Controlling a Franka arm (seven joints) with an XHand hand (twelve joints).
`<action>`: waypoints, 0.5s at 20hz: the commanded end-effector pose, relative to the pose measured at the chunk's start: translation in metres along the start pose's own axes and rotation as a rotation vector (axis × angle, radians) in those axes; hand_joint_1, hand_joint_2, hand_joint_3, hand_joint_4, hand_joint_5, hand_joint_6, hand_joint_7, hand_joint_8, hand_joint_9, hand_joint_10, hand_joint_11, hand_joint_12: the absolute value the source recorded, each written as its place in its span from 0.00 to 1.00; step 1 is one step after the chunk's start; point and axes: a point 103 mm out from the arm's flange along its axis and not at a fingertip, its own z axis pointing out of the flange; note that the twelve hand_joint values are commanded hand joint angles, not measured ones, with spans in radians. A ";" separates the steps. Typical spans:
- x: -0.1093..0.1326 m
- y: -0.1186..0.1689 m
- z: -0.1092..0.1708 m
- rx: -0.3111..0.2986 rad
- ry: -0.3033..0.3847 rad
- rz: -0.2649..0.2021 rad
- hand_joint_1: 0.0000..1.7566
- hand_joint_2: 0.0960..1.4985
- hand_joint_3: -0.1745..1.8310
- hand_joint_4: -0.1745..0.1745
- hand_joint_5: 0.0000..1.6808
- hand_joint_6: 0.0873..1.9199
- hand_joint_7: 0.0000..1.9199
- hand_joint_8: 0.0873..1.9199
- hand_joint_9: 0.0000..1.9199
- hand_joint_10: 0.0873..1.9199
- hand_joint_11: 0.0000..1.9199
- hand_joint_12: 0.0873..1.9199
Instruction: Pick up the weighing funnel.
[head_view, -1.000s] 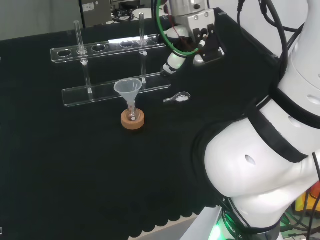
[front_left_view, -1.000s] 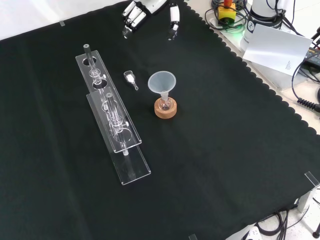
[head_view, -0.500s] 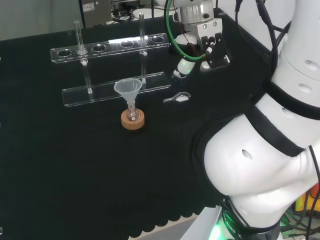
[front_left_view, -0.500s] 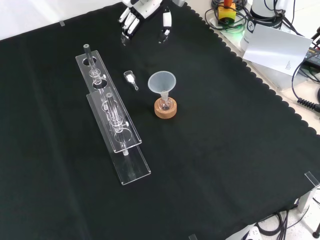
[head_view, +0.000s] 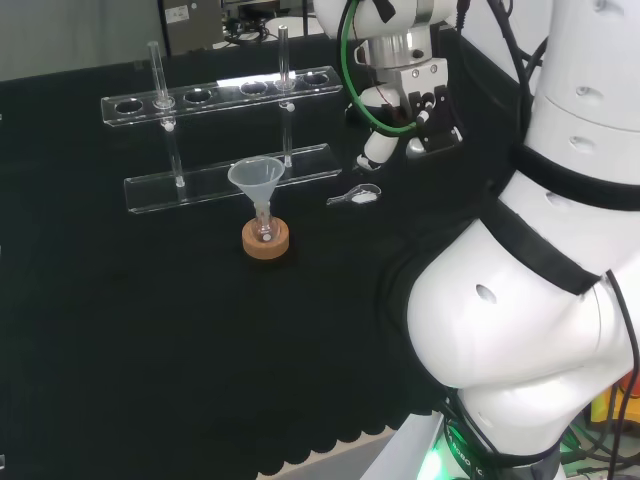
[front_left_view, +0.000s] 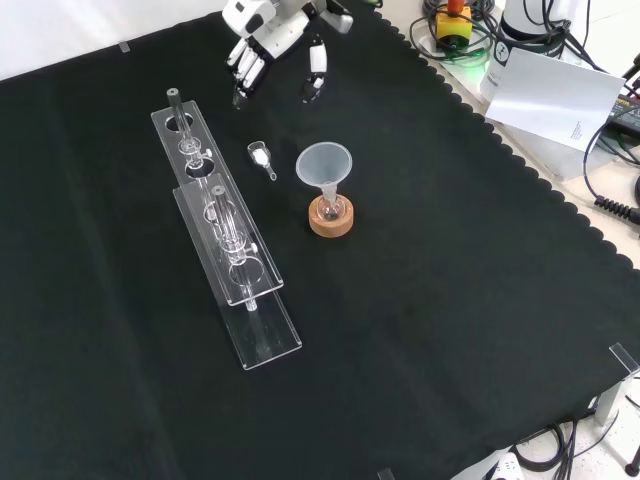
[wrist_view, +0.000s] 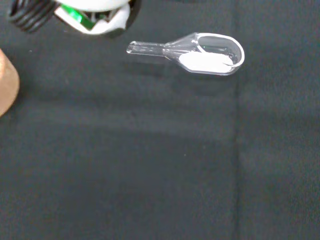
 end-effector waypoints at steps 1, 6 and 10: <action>-0.015 0.022 0.009 -0.023 -0.011 -0.006 0.51 0.35 0.42 0.38 0.21 0.00 0.14 0.32 0.25 0.28 0.12 0.70; -0.019 0.033 0.017 -0.025 -0.025 -0.007 0.51 0.35 0.42 0.40 0.23 0.00 0.15 0.32 0.24 0.28 0.12 0.70; -0.021 0.038 0.021 -0.025 -0.034 -0.006 0.52 0.35 0.42 0.42 0.25 0.00 0.15 0.32 0.24 0.28 0.12 0.70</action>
